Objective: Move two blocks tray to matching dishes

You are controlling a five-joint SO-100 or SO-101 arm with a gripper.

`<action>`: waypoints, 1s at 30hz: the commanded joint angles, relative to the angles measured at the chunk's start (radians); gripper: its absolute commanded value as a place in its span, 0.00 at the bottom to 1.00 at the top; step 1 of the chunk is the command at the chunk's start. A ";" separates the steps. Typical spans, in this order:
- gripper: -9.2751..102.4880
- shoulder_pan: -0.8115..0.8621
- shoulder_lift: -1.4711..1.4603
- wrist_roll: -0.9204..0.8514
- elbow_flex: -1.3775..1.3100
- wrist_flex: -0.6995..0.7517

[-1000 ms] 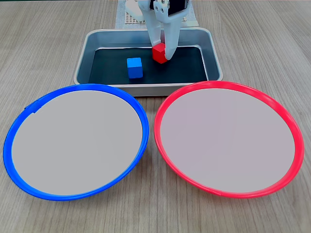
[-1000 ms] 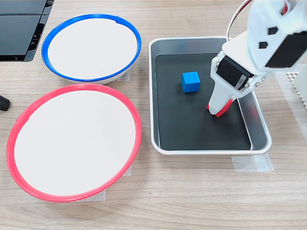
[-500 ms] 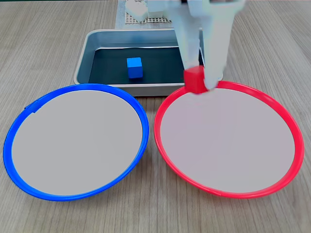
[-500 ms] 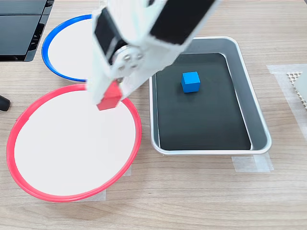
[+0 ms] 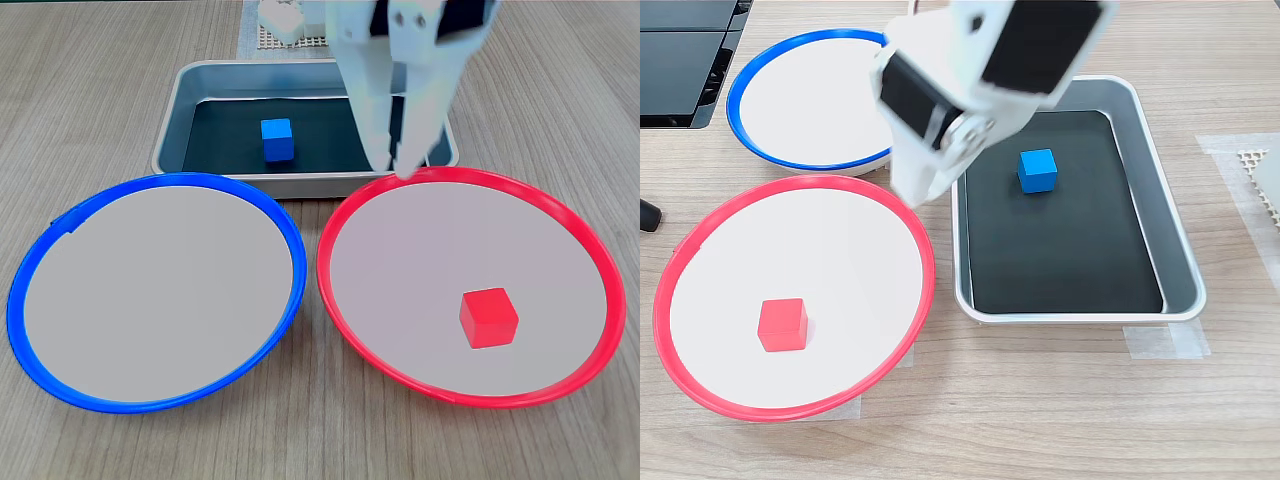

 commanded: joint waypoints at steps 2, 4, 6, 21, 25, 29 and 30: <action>0.08 0.137 0.284 -0.141 0.132 0.212; 0.08 0.216 0.370 -0.202 0.241 0.221; 0.09 0.279 0.422 -0.236 0.351 0.189; 0.30 0.337 0.388 -0.052 0.695 -0.110; 0.23 0.344 0.347 -0.052 0.707 -0.160; 0.08 0.336 0.313 -0.020 0.653 -0.166; 0.08 0.321 0.316 -0.008 0.614 -0.149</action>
